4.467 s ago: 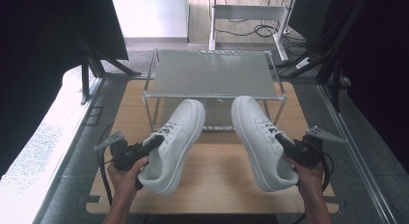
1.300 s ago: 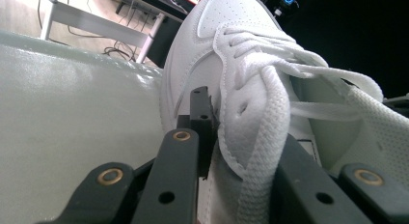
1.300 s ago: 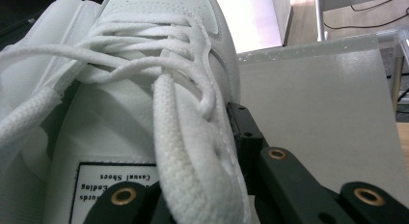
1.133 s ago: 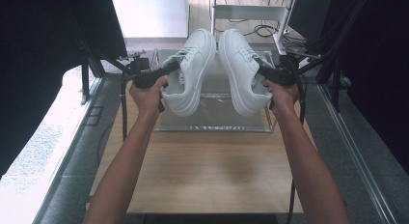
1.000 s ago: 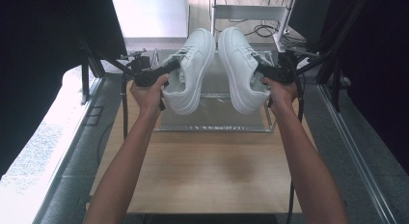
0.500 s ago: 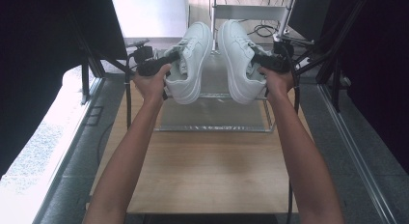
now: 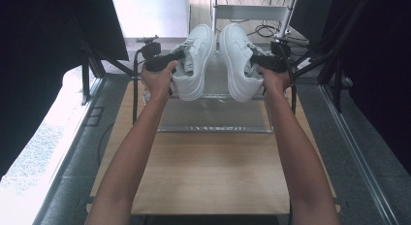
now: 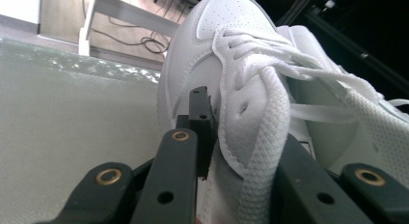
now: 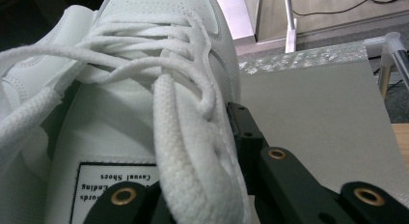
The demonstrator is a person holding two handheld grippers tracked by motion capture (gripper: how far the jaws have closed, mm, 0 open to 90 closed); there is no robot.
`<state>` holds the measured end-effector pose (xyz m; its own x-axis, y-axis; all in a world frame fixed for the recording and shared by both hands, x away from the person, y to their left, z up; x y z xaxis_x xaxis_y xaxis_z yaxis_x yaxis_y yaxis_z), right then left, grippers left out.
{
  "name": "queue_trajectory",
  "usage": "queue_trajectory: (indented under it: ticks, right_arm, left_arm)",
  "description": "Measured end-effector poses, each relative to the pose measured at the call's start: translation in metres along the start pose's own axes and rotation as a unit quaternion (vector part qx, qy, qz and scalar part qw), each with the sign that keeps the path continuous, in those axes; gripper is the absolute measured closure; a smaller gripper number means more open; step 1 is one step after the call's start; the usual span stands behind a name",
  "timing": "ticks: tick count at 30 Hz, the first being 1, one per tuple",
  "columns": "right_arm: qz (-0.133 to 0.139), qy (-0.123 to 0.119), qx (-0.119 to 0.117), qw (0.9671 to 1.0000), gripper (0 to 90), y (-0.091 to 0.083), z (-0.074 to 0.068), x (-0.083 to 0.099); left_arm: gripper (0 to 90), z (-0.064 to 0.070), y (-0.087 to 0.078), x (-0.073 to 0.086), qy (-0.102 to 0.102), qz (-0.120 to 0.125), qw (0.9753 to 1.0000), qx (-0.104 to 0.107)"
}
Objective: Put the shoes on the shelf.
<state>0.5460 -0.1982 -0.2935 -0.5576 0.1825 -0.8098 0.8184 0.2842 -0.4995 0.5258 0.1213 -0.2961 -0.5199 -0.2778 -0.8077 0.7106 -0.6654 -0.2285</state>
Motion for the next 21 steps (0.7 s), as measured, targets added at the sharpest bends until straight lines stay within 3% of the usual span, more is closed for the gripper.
queue_trajectory:
  ticks: [7,12,14,21]
  right_arm:
    - [-0.011,0.002,0.015,0.9998,86.7,0.012,0.007,0.0]
    - [-0.005,0.007,0.021,0.9997,86.6,0.02,0.006,-0.001]
    - [-0.007,0.011,0.019,0.9997,86.3,0.022,0.006,0.0]
    - [-0.014,-0.012,0.041,0.999,83.1,0.03,-0.001,-0.002]
  left_arm:
    - [81.8,-0.006,0.012,0.001,-0.001,-0.01,0.9999,-0.004]
    - [81.8,-0.009,0.018,0.002,-0.016,-0.011,0.9998,-0.007]
    - [81.9,-0.011,0.021,0.002,-0.01,-0.016,0.9997,-0.013]
    - [80.7,-0.013,0.034,0.004,-0.011,-0.029,0.9992,-0.026]
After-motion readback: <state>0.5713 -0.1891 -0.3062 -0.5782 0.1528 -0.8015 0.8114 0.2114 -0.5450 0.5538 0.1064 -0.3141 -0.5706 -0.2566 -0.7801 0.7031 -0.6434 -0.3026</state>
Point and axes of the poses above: each handheld gripper's, and its own axes: y roughly forward along the jaws, x roughly out of its underside, z roughly to its right, the point moved 4 cm from there along y, roughly forward along the jaws, and after that the axes turned 9 degrees about x, right-handed, at the moved point
